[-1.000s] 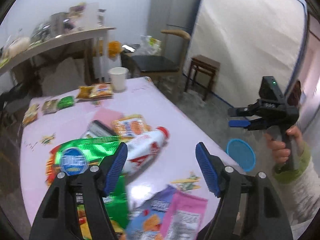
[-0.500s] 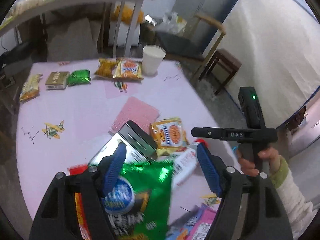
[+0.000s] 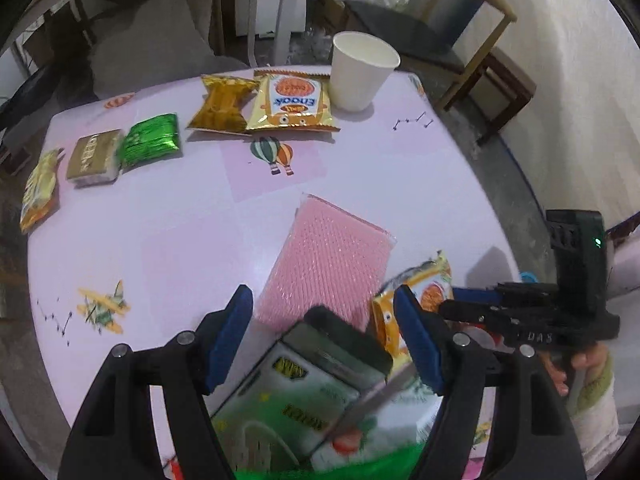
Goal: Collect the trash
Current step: 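Grasp the pink sponge with the left tool while the right tool grasps the Enaak snack bag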
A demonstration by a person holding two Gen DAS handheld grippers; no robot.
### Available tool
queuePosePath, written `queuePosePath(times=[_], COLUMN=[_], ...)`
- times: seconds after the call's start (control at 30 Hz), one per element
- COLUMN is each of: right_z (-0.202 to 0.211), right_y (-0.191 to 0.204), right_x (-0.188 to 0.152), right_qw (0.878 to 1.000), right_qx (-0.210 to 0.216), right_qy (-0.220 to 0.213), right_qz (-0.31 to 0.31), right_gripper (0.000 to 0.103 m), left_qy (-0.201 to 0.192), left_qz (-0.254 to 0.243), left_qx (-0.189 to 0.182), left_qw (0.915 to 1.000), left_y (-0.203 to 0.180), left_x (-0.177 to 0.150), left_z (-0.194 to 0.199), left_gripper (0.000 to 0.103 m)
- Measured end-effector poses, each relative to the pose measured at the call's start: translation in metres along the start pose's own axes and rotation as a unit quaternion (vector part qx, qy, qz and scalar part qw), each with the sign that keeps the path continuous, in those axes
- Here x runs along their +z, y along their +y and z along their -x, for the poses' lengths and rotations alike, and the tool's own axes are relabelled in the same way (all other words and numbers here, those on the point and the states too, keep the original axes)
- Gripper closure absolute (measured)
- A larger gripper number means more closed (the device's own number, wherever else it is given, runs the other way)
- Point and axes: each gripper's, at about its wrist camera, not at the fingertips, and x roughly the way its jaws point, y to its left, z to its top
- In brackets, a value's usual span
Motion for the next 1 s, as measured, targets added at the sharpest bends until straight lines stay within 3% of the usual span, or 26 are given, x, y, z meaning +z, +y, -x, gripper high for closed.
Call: queuePosePath(times=[0.2,0.5,0.77,1.0], right_z=[0.004,0.033,0.045,0.047], right_y=[-0.005,-0.026,-0.049,-0.052], right_x=[-0.004,-0.003,-0.005,-0.006], right_qw=[1.000,0.996,0.994,0.993], right_qx=[-0.006,-0.051,-0.043,-0.034], right_qy=[-0.017,-0.073,-0.095,-0.100], right_qz=[0.002,-0.012,-0.041,-0.047], right_gripper=[0.097,0.098,0.098,0.098], left_qy=[0.013,0.039,0.066,0.076], left_qz=[-0.026,-0.079,-0.107,-0.080], left_qx=[0.023,0.059,0.113,0.094], left_qw=[0.9993,0.9944,0.9856,0.9894], left_y=[-0.012,-0.029,-0.036,-0.031], left_x=[0.017,0.027,0.025,0.032], left_z=[-0.024,-0.054,-0.074,-0.082], left_gripper=[0.030,0.015,0.013,0.016])
